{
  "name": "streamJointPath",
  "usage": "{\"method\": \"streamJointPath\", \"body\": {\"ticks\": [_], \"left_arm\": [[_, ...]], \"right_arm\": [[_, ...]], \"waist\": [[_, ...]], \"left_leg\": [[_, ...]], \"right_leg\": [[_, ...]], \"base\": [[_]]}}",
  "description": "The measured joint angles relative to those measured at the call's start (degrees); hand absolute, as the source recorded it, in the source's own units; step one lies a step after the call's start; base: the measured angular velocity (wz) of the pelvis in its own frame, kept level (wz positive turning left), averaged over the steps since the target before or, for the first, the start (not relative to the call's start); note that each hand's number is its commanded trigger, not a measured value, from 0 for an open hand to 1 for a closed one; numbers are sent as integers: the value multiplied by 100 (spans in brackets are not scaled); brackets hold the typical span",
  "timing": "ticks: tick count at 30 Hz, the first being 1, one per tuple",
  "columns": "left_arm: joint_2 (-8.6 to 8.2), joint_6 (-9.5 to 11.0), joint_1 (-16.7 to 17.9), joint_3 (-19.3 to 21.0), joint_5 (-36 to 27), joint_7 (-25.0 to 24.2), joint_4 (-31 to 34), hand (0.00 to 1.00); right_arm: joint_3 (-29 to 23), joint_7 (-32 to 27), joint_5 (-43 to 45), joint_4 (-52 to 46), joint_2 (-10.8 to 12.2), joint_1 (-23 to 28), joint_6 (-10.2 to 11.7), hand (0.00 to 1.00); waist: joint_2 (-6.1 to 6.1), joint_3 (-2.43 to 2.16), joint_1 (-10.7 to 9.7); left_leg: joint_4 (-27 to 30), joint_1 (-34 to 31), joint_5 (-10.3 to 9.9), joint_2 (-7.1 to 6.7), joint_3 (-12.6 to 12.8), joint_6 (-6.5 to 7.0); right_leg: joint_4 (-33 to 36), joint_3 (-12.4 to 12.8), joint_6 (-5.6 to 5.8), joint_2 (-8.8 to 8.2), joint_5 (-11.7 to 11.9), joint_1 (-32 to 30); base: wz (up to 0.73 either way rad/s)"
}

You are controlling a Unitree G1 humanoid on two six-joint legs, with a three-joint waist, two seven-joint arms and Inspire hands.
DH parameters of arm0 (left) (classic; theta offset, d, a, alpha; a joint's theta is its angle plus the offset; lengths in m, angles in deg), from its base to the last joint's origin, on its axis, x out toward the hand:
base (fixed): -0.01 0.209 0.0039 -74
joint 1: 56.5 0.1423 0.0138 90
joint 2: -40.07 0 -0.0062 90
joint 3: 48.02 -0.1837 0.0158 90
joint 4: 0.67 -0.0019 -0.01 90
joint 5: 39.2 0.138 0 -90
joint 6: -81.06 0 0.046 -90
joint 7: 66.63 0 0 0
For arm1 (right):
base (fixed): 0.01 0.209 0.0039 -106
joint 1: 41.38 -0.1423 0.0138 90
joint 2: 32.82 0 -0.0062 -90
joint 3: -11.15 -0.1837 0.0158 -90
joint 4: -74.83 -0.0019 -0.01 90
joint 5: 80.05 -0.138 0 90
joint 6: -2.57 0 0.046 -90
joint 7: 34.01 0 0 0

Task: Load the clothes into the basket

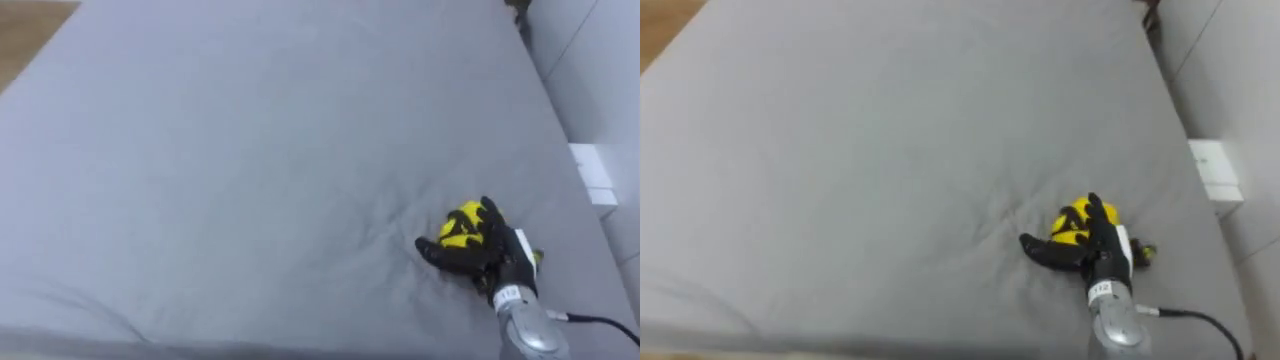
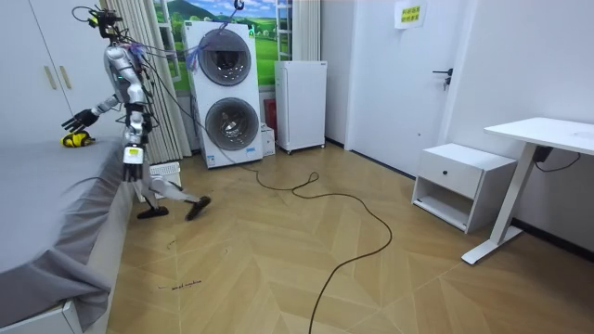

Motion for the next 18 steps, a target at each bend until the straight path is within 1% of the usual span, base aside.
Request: {"method": "streamJointPath", "body": {"ticks": [1,2,3,4,5,6,7,8,9,10,11,12,13,15,18], "left_arm": [[-17,-14,-14,-63,-99,11,142,0],[-20,-20,-34,-102,-140,17,199,0],[-40,-23,-71,-101,-148,22,279,0],[-50,-23,-73,-101,-143,22,309,0],[-78,-102,-52,-72,-145,17,298,0],[-115,-169,43,-52,-140,7,267,0],[-130,-195,141,-57,-132,-19,254,0],[-129,-206,134,-57,-133,-34,232,0],[-147,-239,129,-62,-137,-62,215,0],[-171,-280,128,-70,-139,-106,157,0],[-175,-290,119,-79,-139,-119,114,0],[-175,-332,104,-78,-139,-124,97,0],[-179,-360,83,-79,-139,-123,75,0],[-177,-366,72,-78,-139,-122,62,0],[-177,-373,32,-78,-139,-121,66,0]], "right_arm": [[2,-49,0,0,-44,5,0,0],[5,-78,3,-2,-63,7,0,0],[-12,-123,49,-11,-79,7,-7,0],[-12,-143,92,-37,-86,1,-24,0],[-30,-189,155,-138,-79,2,-62,0],[-32,-223,247,-184,-69,11,-67,0],[-73,-263,316,-287,-79,41,-70,0],[-106,-301,360,-380,-81,74,-71,0],[-177,-360,422,-602,-92,173,-69,0],[-217,-428,480,-736,-95,237,-41,0],[-223,-456,493,-775,-102,248,-42,0],[-223,-488,503,-820,-115,256,-42,0],[-223,-522,504,-867,-135,276,-42,0],[-223,-546,526,-895,-147,277,-42,0],[-225,-682,791,-894,-184,276,-42,0]], "waist": [[-56,-6,-9],[-67,-17,-1],[-88,-42,25],[-94,-55,49],[-89,-50,68],[-92,-91,115],[-98,-137,39],[-98,-133,12],[-98,-120,-5],[-89,-114,-5],[-85,-114,-7],[-90,-106,-11],[-95,-88,-12],[-102,-80,-12],[-105,-73,-7]], "left_leg": [[-318,-229,-105,-48,78,11],[-500,-360,-112,-53,105,17],[-948,-584,-110,-59,144,14],[-1241,-683,-101,-66,183,2],[-1697,-884,97,-85,202,79],[-1936,-944,509,-153,206,191],[-2150,-853,584,-228,201,222],[-2262,-791,637,-270,212,246],[-2511,-651,732,-361,238,274],[-2718,-517,785,-444,254,289],[-2818,-466,812,-455,251,293],[-2980,-382,865,-514,254,300],[-3089,-320,898,-548,250,303],[-3137,-299,907,-554,242,301],[-3137,-336,907,-560,227,301]], "right_leg": [[-238,112,37,1,22,217],[-354,139,59,3,36,312],[-468,240,90,0,41,420],[-478,322,110,-7,30,449],[-490,462,152,-19,13,498],[-486,600,236,-81,-12,500],[-578,612,316,-121,10,533],[-652,611,348,-150,31,562],[-765,668,397,-191,63,581],[-823,708,417,-223,72,614],[-855,722,427,-233,75,629],[-891,734,441,-257,71,678],[-951,737,450,-265,71,701],[-994,728,456,-265,69,749],[-1058,689,464,-262,71,774]], "base": [[-11],[-25],[-30],[-49],[-74],[-65],[-37],[-5],[-9],[-16],[-14],[0],[0],[4],[9]]}}
